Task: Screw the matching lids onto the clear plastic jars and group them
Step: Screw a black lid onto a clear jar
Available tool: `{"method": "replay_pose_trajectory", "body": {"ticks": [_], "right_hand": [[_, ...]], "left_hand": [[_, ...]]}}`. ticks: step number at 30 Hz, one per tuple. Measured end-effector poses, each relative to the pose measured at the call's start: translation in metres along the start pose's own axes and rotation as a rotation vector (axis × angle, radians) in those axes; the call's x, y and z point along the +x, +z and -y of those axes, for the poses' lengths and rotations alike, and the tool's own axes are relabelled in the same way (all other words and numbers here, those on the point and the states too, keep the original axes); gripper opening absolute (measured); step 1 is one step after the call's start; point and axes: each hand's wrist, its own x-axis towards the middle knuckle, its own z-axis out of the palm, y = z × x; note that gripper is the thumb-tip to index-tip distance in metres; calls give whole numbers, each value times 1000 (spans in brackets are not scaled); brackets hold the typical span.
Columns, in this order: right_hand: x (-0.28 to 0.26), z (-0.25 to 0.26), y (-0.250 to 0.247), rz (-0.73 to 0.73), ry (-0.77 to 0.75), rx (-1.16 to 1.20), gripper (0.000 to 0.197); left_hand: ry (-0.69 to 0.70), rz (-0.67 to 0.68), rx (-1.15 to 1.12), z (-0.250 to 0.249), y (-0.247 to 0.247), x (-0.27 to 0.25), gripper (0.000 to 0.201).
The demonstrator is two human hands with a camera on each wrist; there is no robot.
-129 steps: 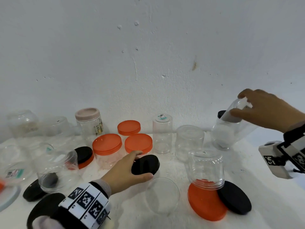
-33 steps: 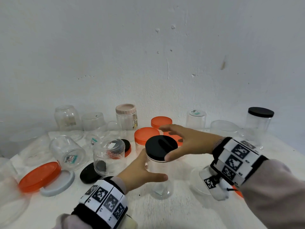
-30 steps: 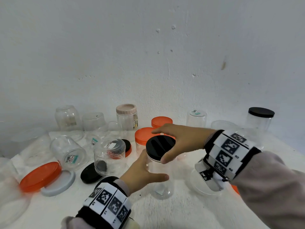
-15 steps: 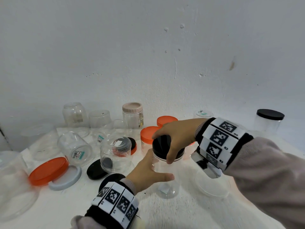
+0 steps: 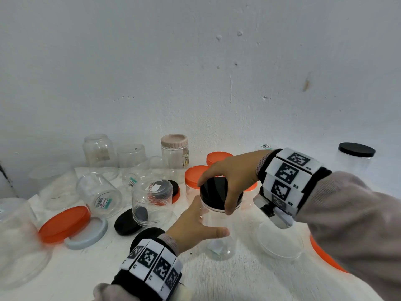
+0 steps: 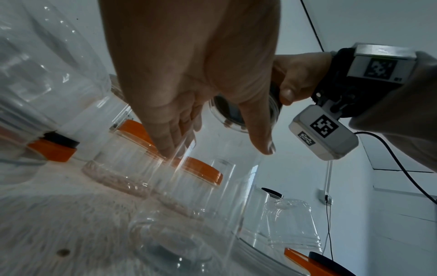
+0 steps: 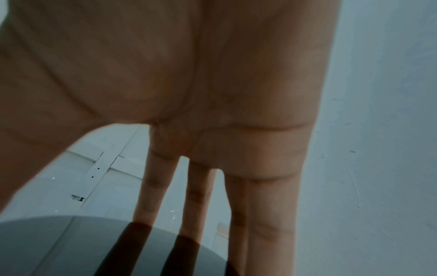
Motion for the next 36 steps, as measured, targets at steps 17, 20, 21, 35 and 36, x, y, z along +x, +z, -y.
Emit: {"method": "replay_pose_trajectory", "body": {"ticks": [17,20,21,35,36], "right_hand": [[5,3,15,-142,96,-30,73],[4,1,11,-65,109,0,79],[3,1,10,-39,107,-9,82],[3,1,14,-181,129,-25,74],[4,2,16,-197,141,-37,73]], "left_hand": [[20,-17,35,-3,0,-3,82],[20,-5,44,-4,-1,-2,86],[21,-6,46,-4,-1,-3,88],[28,-25,45,-3,1,-3,83],[26,-26,45,-3,1,-3,84]]}}
